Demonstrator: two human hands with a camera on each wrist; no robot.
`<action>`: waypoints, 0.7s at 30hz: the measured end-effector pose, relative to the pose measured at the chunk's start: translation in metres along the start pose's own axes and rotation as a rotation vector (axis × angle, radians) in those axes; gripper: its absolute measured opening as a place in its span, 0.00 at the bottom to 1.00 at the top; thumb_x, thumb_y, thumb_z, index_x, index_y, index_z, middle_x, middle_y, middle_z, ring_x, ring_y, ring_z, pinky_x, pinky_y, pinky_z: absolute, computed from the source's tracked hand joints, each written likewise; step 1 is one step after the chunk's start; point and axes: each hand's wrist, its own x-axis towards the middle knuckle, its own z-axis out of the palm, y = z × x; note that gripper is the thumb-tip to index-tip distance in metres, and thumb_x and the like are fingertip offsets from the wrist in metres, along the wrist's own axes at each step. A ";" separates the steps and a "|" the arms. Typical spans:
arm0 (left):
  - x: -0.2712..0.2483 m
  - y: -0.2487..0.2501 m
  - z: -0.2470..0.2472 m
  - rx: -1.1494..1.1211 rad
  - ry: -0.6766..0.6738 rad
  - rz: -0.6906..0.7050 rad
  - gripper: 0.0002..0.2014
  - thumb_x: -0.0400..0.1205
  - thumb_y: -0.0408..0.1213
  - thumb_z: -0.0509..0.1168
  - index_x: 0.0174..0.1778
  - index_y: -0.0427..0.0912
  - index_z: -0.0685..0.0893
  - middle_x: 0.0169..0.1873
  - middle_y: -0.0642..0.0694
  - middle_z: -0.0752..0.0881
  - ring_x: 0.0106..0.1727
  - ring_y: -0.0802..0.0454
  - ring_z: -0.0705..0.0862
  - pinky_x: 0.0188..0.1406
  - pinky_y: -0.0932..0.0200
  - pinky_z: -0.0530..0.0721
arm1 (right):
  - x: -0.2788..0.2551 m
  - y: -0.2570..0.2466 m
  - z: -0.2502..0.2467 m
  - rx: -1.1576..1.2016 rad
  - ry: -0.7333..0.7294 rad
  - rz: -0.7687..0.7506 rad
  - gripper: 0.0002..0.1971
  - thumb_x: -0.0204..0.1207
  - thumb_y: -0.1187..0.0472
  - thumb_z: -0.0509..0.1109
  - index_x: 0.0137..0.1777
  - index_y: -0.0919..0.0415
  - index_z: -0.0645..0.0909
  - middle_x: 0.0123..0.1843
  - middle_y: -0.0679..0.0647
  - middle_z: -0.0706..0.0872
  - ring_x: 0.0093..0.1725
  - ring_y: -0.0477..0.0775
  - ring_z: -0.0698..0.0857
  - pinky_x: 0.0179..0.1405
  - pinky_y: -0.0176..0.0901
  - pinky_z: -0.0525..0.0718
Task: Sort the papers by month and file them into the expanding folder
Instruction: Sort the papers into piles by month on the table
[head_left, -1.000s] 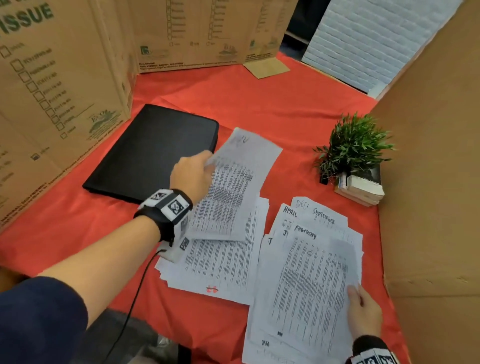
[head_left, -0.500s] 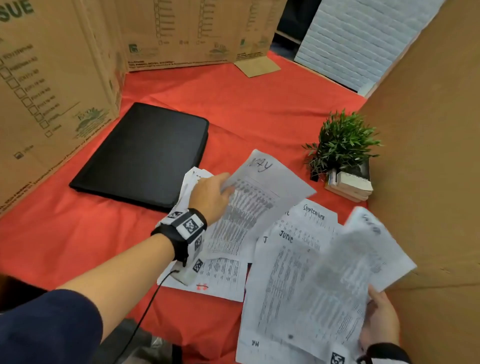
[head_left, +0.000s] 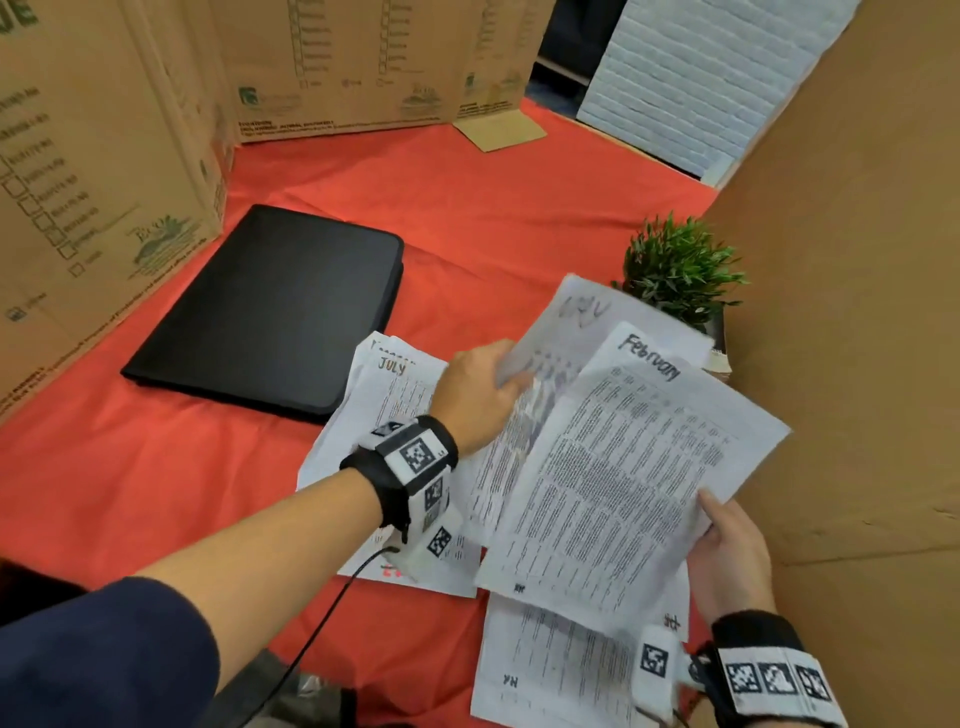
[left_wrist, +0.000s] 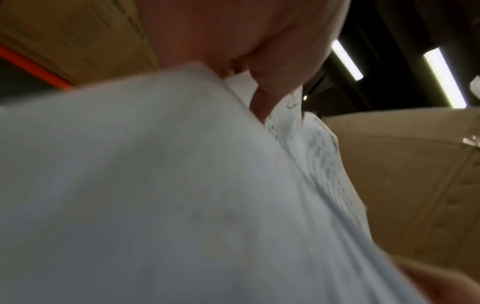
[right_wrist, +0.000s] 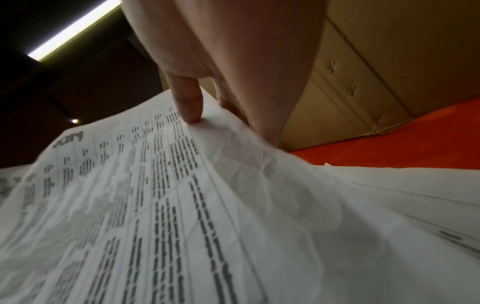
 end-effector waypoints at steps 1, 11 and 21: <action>-0.005 -0.004 0.008 -0.018 -0.085 -0.040 0.12 0.82 0.44 0.66 0.53 0.39 0.84 0.42 0.44 0.89 0.42 0.44 0.87 0.43 0.45 0.86 | 0.000 0.000 0.001 -0.014 0.001 0.019 0.16 0.87 0.67 0.57 0.70 0.70 0.77 0.50 0.38 0.89 0.62 0.57 0.84 0.41 0.17 0.77; -0.059 -0.037 0.062 0.206 -0.487 -0.345 0.28 0.84 0.63 0.54 0.39 0.39 0.80 0.33 0.42 0.80 0.34 0.49 0.78 0.34 0.56 0.72 | 0.018 0.067 -0.076 -0.416 0.145 0.156 0.14 0.73 0.78 0.66 0.52 0.61 0.84 0.55 0.64 0.88 0.57 0.66 0.86 0.62 0.63 0.81; -0.073 -0.036 0.103 0.637 -0.545 -0.455 0.12 0.83 0.42 0.65 0.56 0.38 0.79 0.52 0.42 0.84 0.50 0.43 0.85 0.40 0.55 0.80 | 0.042 0.104 -0.089 -0.450 0.134 0.308 0.05 0.76 0.75 0.65 0.48 0.68 0.77 0.49 0.63 0.83 0.43 0.60 0.80 0.40 0.48 0.77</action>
